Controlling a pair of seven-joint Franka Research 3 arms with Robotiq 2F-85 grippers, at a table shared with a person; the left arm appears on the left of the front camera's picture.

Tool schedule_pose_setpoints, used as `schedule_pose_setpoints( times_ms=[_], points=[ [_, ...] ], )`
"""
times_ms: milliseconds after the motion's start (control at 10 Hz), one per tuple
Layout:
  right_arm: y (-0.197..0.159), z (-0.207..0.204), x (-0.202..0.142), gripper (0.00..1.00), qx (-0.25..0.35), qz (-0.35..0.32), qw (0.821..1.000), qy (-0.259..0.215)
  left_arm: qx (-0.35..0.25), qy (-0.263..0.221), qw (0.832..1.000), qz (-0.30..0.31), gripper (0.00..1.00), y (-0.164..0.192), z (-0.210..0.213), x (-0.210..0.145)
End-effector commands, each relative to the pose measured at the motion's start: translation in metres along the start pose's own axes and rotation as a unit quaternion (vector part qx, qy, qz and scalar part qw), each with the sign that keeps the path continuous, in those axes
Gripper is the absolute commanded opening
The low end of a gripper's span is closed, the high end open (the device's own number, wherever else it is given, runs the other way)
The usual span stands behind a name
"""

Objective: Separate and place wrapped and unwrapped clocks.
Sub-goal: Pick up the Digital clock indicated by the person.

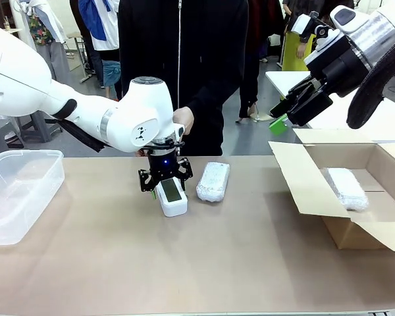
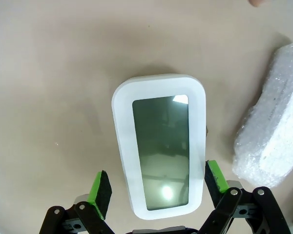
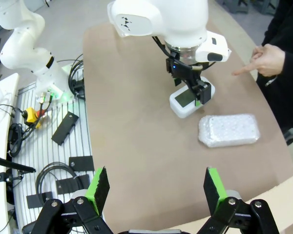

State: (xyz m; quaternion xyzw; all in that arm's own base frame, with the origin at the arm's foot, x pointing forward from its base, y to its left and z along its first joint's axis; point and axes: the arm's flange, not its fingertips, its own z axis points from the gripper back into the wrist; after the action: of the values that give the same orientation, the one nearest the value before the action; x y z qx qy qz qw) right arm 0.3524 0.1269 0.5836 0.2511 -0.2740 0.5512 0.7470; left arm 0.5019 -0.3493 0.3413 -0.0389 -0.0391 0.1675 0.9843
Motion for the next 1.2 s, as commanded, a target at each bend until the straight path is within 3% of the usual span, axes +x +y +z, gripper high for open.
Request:
schedule_pose_setpoints(
  times_ms=[0, 700, 800, 900, 1000, 1100],
  points=[
    [-0.001, 0.001, 0.0, 1.0, 0.005, 0.008, 1.0, -0.001, 0.004, 0.001, 1.0, -0.002, 1.0, -0.007, -0.011, 0.002],
    [-0.001, 0.001, 0.0, 1.0, 0.005, 0.008, 1.0, -0.001, 0.003, -0.012, 1.0, 0.008, 1.0, -0.009, -0.022, 0.003],
    [-0.001, 0.001, 0.0, 1.0, 0.005, 0.008, 1.0, -0.001, 0.007, -0.02, 1.0, 0.009, 0.8, -0.008, -0.023, 0.005],
    [-0.001, 0.001, 0.0, 1.0, 0.005, 0.008, 1.0, -0.001, 0.007, -0.02, 1.0, 0.004, 0.8, -0.007, -0.023, 0.005],
    [-0.001, 0.001, 0.0, 1.0, 0.005, 0.008, 1.0, -0.001, 0.006, -0.02, 1.0, 0.001, 0.6, -0.008, -0.023, 0.005],
    [-0.001, 0.001, 0.0, 1.0, 0.005, 0.008, 1.0, -0.001, 0.007, -0.021, 1.0, -0.003, 0.75, -0.009, -0.023, 0.005]
  ],
)
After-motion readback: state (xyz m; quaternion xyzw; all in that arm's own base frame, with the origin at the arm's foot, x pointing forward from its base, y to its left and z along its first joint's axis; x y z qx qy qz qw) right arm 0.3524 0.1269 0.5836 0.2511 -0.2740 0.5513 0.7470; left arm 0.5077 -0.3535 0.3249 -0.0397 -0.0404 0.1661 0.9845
